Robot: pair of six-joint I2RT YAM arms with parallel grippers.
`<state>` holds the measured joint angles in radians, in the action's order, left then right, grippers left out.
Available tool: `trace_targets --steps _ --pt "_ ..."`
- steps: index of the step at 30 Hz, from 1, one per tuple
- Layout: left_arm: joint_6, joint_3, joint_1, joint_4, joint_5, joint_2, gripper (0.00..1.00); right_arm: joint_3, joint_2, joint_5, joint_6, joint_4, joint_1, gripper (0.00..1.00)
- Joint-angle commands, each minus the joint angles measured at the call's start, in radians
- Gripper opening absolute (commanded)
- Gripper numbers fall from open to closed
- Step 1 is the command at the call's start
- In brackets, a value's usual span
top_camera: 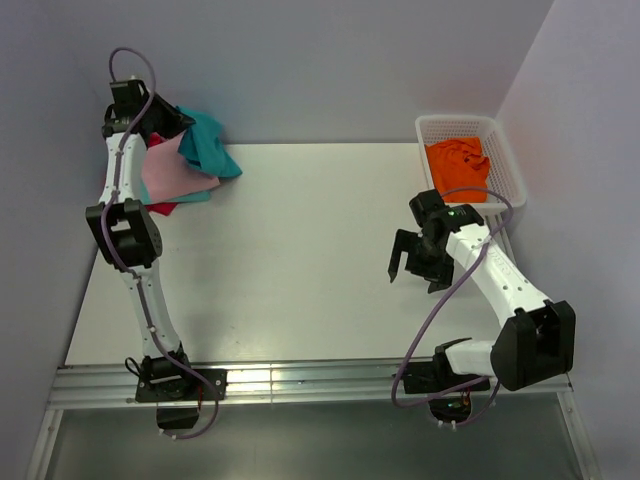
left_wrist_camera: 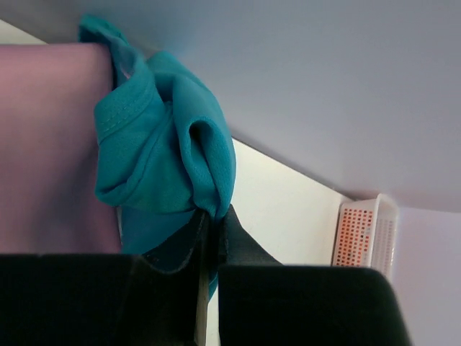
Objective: Fold and stack the t-shirts
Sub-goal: Put the neatly folded tshirt into the corner of the board with the left arm
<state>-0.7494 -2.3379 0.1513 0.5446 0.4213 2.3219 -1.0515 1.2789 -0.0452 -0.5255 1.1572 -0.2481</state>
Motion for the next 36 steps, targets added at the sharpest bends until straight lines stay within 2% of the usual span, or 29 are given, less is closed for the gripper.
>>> trace_targets --steps 1,11,14,15,17,18,21,24,30,32,36 --pt "-0.041 -0.037 0.04 -0.064 0.068 -0.041 0.06 -0.004 -0.009 0.007 0.01 0.002 0.006 1.0" --pt "0.022 0.089 0.235 -0.008 0.033 -0.05 0.06 -0.074 0.057 0.007 0.03 0.007 0.004 1.0" --pt "0.036 0.153 0.277 -0.021 0.049 -0.055 0.22 -0.064 0.062 -0.005 0.03 -0.005 0.004 1.0" --pt "0.041 0.167 0.286 -0.018 0.05 -0.05 0.44 -0.059 0.063 -0.01 0.03 -0.007 0.004 1.0" --pt "0.07 0.199 0.304 0.009 0.044 -0.041 0.72 -0.058 0.069 -0.013 0.028 -0.014 0.003 1.0" --pt "0.08 0.207 0.309 0.024 0.028 -0.033 0.9 -0.058 0.069 -0.015 0.028 -0.016 0.003 1.0" --pt "0.094 0.311 0.332 0.014 -0.056 -0.099 0.99 -0.064 0.077 -0.018 0.025 -0.019 0.003 1.0" --pt "0.096 0.492 0.347 -0.095 -0.119 -0.255 1.0 -0.07 0.074 -0.018 0.018 -0.024 0.0 1.0" --pt "0.107 0.736 0.307 -0.103 -0.318 -0.571 1.0 -0.1 0.065 -0.035 0.002 -0.037 -0.011 1.0" --pt "0.094 0.829 0.285 -0.115 -0.319 -0.698 1.0 -0.105 0.056 -0.054 0.002 -0.053 -0.014 1.0" --pt "0.078 0.882 0.22 -0.072 -0.239 -0.832 1.0 -0.104 0.04 -0.064 -0.004 -0.076 -0.029 1.0"
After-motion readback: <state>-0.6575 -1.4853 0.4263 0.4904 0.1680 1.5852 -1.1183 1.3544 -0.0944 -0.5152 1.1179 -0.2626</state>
